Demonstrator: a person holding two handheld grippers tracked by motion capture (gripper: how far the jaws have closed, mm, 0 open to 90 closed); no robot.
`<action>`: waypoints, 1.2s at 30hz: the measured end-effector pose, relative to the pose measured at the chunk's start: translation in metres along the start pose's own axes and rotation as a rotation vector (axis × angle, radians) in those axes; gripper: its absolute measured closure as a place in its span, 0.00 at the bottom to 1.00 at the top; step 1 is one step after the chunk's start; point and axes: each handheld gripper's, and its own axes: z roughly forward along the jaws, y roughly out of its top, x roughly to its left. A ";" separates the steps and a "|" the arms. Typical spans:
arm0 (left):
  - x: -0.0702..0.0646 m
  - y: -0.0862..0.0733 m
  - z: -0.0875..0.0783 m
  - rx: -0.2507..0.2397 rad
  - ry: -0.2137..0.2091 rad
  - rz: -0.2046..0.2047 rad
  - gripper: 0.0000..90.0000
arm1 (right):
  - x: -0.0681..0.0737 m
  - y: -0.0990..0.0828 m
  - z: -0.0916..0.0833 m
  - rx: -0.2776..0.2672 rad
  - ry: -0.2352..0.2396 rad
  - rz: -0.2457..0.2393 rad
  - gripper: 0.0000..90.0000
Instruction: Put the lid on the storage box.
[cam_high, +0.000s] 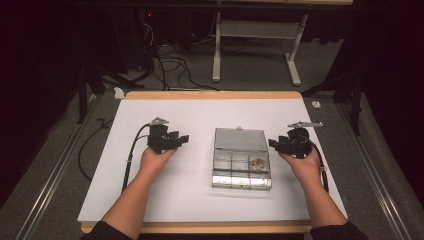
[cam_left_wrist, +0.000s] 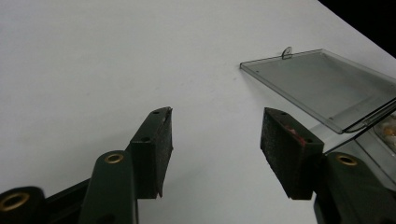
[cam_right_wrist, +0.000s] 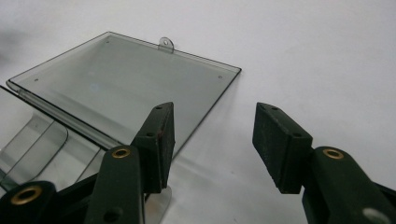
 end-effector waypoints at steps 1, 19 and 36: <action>-0.003 0.001 0.001 -0.003 -0.013 -0.006 0.49 | 0.001 0.002 0.002 0.001 0.003 0.001 0.54; -0.037 -0.033 0.050 0.097 -0.081 -0.112 0.45 | 0.004 0.011 0.036 0.080 0.084 0.064 0.49; -0.046 -0.057 0.062 0.154 -0.120 -0.194 0.45 | -0.001 0.004 0.050 0.126 0.167 0.156 0.42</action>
